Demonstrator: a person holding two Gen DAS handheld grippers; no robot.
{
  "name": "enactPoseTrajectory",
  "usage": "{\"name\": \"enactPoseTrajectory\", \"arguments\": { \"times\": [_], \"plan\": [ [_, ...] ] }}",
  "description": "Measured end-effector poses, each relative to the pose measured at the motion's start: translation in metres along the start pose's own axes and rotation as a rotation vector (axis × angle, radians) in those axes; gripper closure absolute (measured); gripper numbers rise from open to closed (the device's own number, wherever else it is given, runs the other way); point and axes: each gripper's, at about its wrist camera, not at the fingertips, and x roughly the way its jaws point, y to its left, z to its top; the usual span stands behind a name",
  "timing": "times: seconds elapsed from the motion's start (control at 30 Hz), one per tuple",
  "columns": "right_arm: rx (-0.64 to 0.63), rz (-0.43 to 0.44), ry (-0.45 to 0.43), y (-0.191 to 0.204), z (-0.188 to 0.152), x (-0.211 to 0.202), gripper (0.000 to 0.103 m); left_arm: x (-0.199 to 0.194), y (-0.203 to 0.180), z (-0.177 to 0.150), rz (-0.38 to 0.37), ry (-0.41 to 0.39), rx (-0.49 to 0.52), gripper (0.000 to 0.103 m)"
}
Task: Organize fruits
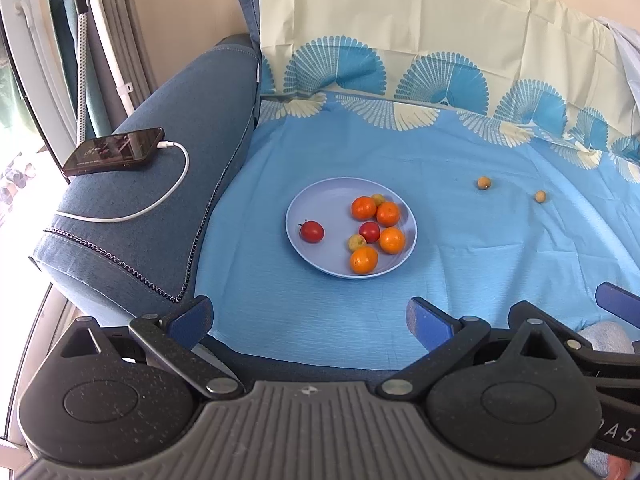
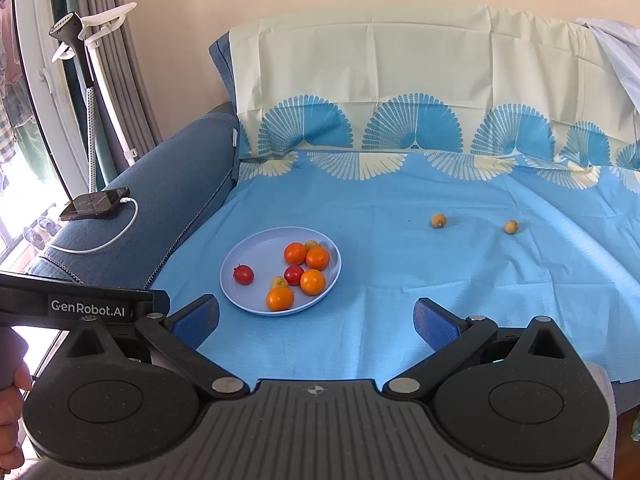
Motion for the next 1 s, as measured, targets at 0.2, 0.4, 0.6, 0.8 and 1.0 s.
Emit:
{"name": "enactPoseTrajectory", "arguments": {
  "times": [0.2,0.4,0.6,0.8,1.0],
  "plan": [
    [0.002,0.002,0.022,-0.002,0.0,0.009,0.001,0.011,0.0,0.004,0.001,0.024,0.003,0.0],
    [0.012,0.0,0.05,-0.005,-0.001,0.019,0.001,0.022,-0.002,0.005,0.002,0.052,0.012,0.0],
    [0.027,-0.003,0.072,-0.01,-0.003,0.028,0.001,0.032,-0.008,0.008,0.006,0.075,0.024,0.0],
    [0.053,-0.03,0.076,-0.027,0.0,0.041,0.001,0.046,-0.028,0.022,-0.01,0.084,0.068,0.0],
    [0.122,-0.136,0.042,-0.073,0.004,0.055,0.001,0.079,-0.081,0.051,-0.067,0.101,0.125,0.0]
  ]
}}
